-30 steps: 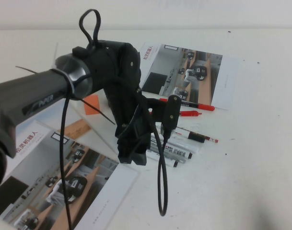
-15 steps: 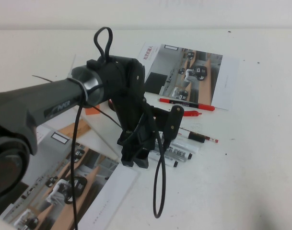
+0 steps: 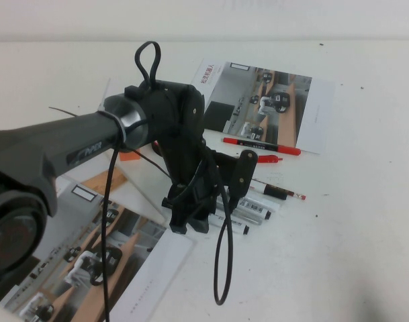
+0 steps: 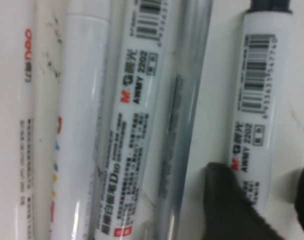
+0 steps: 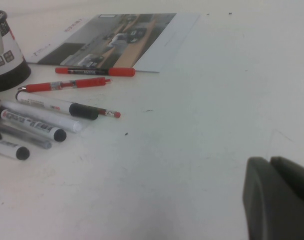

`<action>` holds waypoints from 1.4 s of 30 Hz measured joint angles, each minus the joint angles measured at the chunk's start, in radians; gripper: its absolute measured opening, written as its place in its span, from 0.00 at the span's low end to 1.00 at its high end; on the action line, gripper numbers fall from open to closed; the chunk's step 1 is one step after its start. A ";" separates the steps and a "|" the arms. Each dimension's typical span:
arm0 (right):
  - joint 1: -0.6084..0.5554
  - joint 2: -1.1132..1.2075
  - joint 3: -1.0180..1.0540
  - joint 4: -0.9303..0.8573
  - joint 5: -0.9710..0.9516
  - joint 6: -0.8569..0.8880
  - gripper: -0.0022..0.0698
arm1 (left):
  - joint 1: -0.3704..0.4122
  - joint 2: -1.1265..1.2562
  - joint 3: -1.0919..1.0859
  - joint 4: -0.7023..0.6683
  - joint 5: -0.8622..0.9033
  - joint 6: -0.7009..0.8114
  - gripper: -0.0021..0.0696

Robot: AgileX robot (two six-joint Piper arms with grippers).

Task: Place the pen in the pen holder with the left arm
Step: Pick up the pen on the table, then place the pen onto the pen holder

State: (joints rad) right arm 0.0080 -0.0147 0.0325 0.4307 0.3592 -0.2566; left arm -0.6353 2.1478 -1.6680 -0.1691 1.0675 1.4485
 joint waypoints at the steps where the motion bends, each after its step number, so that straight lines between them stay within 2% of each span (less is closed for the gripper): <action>1: 0.000 0.000 0.000 0.000 0.000 0.000 0.00 | 0.000 0.001 0.000 0.004 0.000 0.002 0.37; 5: 0.000 0.000 0.000 0.000 0.000 0.000 0.00 | 0.000 0.002 -0.002 0.008 0.006 0.021 0.19; 6: 0.000 0.000 0.000 0.000 0.000 0.000 0.00 | 0.000 0.002 -0.002 0.008 0.011 0.026 0.17; 12: 0.000 0.000 0.000 0.000 0.000 0.000 0.00 | 0.000 -0.031 -0.001 -0.005 0.034 -0.011 0.18; 20: 0.000 0.000 0.000 0.000 0.000 0.000 0.00 | 0.000 -0.297 0.000 -0.094 -0.073 -0.297 0.18; 24: 0.000 0.000 0.000 0.000 0.000 0.000 0.00 | 0.000 -0.412 0.057 -0.133 -0.180 -0.386 0.18; 31: 0.000 0.000 0.000 0.000 0.000 0.000 0.00 | 0.000 -0.606 0.323 -0.196 -0.472 -0.443 0.18; 35: 0.000 0.000 0.000 0.000 0.000 0.000 0.00 | 0.000 -0.731 0.568 -0.270 -0.834 -0.491 0.18; 39: 0.000 0.000 0.000 0.000 0.000 0.000 0.00 | 0.000 -0.793 0.757 -0.338 -1.212 -0.616 0.18; 42: 0.000 0.000 0.000 0.000 0.000 0.000 0.00 | 0.000 -0.791 0.831 -0.328 -1.394 -0.722 0.18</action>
State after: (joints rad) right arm 0.0080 -0.0147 0.0325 0.4307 0.3592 -0.2566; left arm -0.6353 1.3571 -0.8374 -0.4968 -0.3264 0.7266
